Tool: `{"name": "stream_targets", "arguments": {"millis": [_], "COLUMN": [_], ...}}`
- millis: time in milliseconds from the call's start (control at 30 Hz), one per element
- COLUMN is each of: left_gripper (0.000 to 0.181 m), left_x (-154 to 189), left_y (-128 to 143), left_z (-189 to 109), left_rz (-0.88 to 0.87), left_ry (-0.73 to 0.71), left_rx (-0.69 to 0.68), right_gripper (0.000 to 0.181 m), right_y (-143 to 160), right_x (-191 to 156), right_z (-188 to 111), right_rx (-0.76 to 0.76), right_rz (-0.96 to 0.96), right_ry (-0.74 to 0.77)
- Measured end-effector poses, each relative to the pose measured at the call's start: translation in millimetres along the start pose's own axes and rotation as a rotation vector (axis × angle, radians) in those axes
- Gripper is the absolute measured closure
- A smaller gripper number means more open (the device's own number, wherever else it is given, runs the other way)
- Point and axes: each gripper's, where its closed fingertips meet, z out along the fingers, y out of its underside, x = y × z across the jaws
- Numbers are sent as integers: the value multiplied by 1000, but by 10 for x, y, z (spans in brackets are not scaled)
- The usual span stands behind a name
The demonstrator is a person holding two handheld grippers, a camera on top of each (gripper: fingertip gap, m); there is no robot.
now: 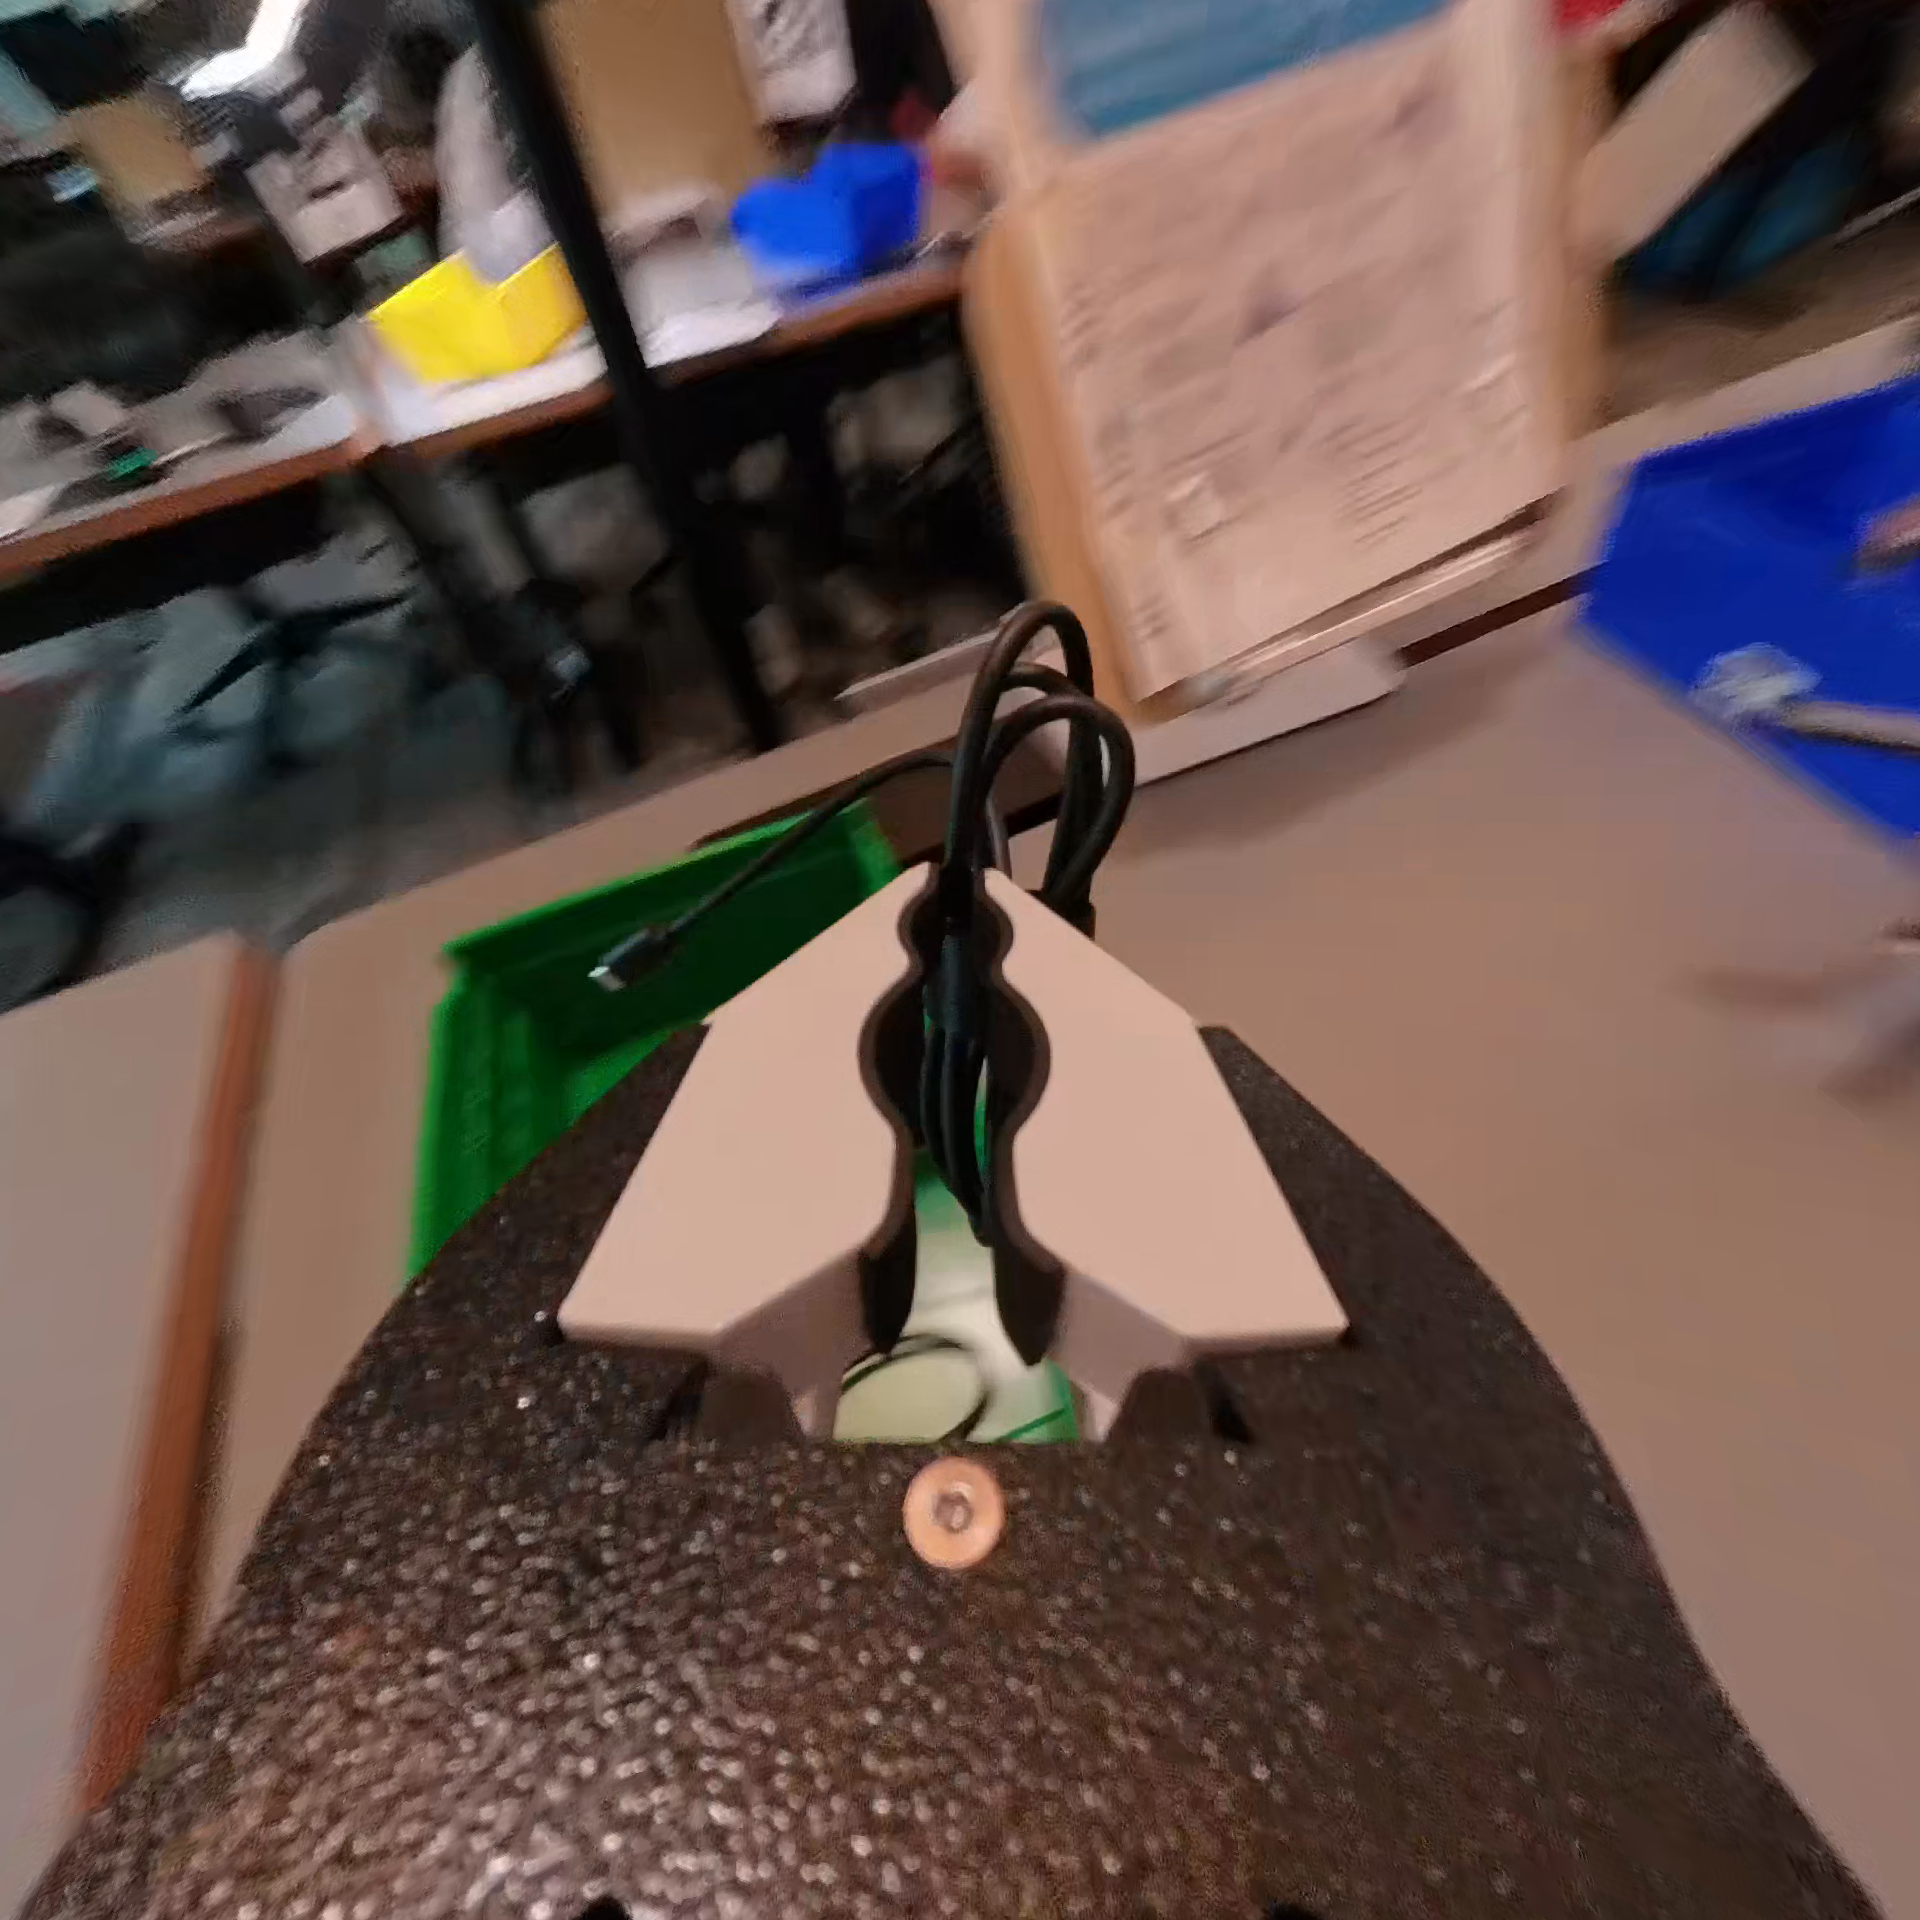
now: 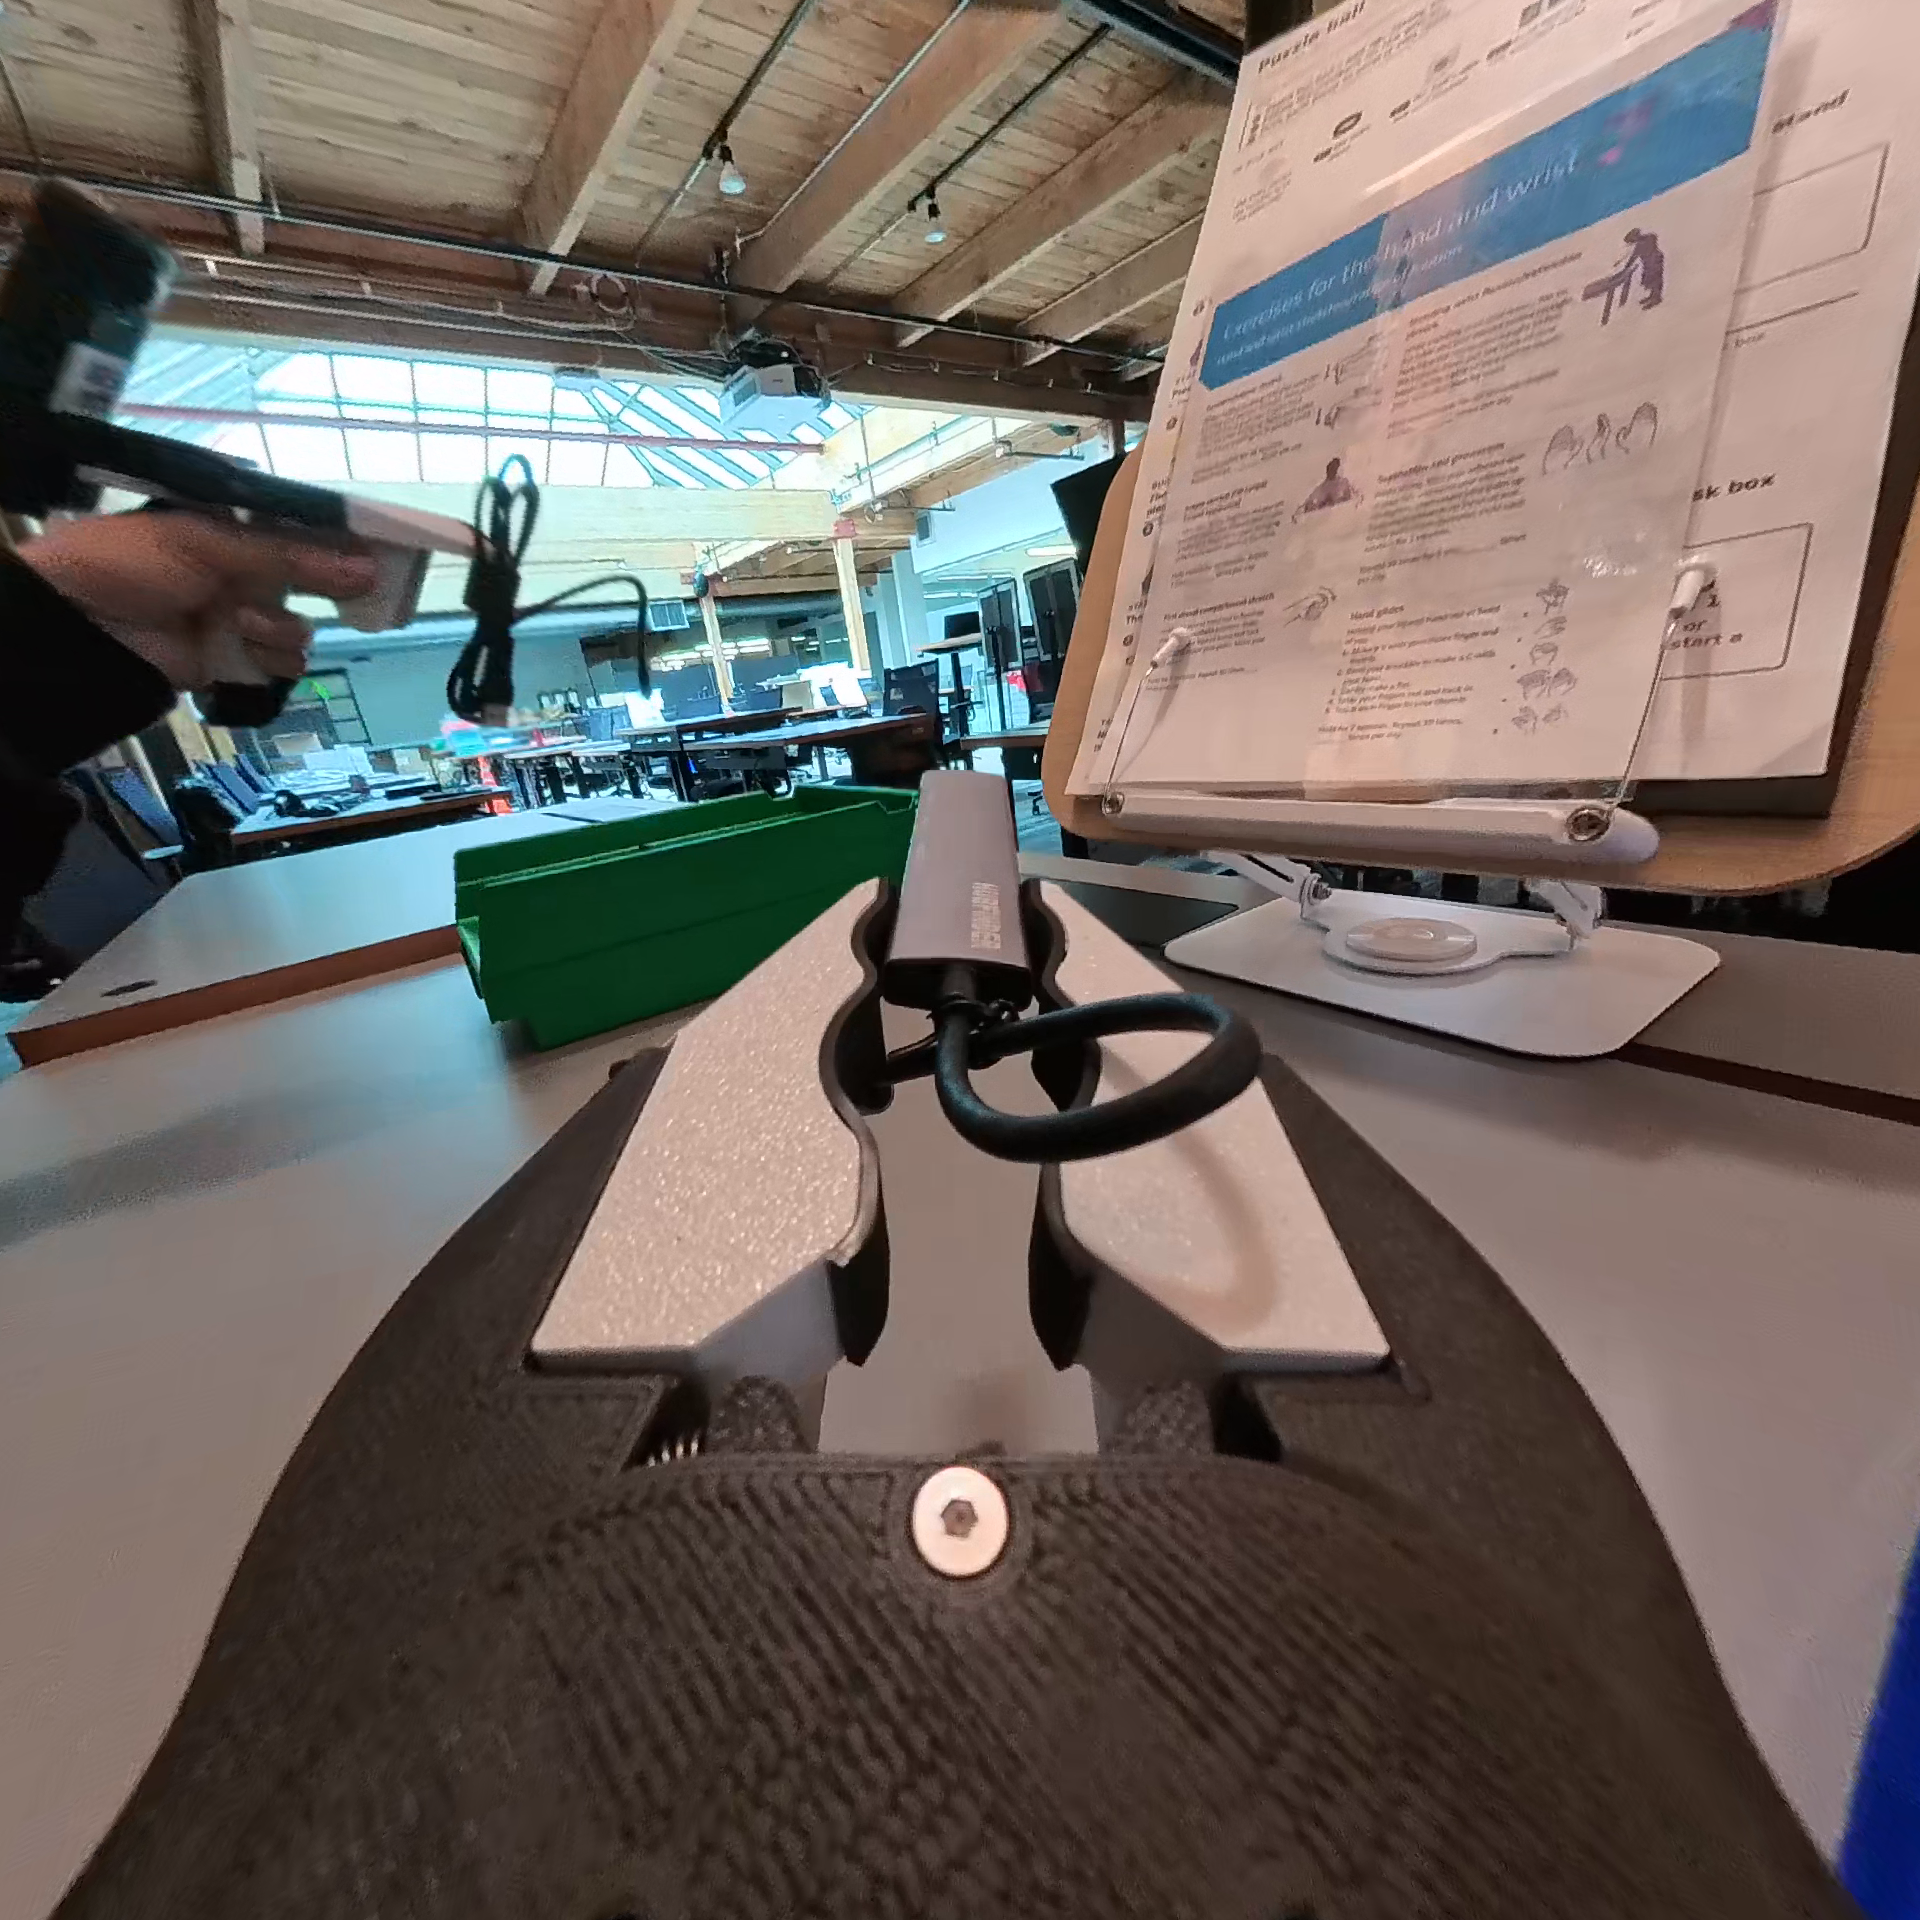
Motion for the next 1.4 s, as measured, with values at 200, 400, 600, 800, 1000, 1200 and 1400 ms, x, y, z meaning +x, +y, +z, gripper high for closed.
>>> {"name": "stream_targets", "arguments": {"millis": [200, 400, 600, 800, 1000, 1200, 1400], "left_gripper": [180, 180, 174, 158, 147, 145, 145], "left_x": [1528, 2608, 2674, 2454, 2830, 2859, 2794], "left_y": [-92, 1001, 1608, 1189, 1602, 1707, 1748], "left_z": [-28, 141, 87, 521, 829, 1062, 1136], "left_rz": [138, 517, 602, 79, -139, -316, -365], "left_ry": [573, 911, 1064, 746, 655, 639, 603], "left_rx": [233, 71, -184, -238, -488, -547, -586], "right_gripper": [158, 158, 159, 158, 158, 158, 158], "right_y": [-164, -258, -289, -309, -240, -241, -209], "right_x": [37, 141, 190, 168, 139, 140, 122], "right_z": [-62, -144, -164, -154, -134, -132, -120], "right_rx": [54, 88, 99, 97, 76, 74, 60], "right_rz": [16, 21, 38, 19, 9, 6, -4], "right_ry": [10, 41, 46, 38, 30, 25, 16]}}
